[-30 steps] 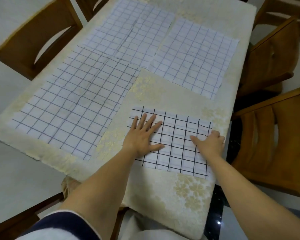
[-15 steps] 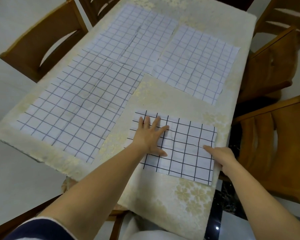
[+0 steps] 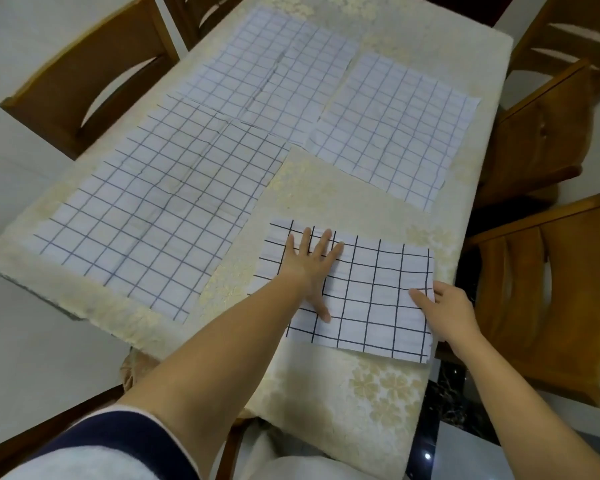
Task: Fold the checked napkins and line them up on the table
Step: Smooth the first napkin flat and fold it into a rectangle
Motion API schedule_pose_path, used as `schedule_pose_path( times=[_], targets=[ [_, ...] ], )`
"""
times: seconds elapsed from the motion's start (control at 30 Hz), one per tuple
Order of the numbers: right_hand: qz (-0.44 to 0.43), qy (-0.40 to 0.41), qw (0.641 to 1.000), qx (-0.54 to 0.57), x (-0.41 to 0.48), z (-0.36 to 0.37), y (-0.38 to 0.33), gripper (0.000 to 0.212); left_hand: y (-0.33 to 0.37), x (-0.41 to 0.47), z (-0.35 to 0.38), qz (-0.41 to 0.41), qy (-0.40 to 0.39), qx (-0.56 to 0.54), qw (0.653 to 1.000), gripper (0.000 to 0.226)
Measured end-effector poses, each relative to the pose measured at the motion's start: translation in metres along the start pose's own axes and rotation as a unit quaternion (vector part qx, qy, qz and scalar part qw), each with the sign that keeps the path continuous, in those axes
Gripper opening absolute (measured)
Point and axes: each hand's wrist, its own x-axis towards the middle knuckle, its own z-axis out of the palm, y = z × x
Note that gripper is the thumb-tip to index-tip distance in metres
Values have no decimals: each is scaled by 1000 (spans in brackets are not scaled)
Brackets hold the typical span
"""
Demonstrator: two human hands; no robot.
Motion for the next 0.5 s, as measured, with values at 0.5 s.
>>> schedule_pose_path(
  times=[0.5],
  targets=[
    [-138, 24, 990, -30, -40, 22, -93, 25, -22, -17, -10, 38, 81, -98, 991, 155]
  ],
)
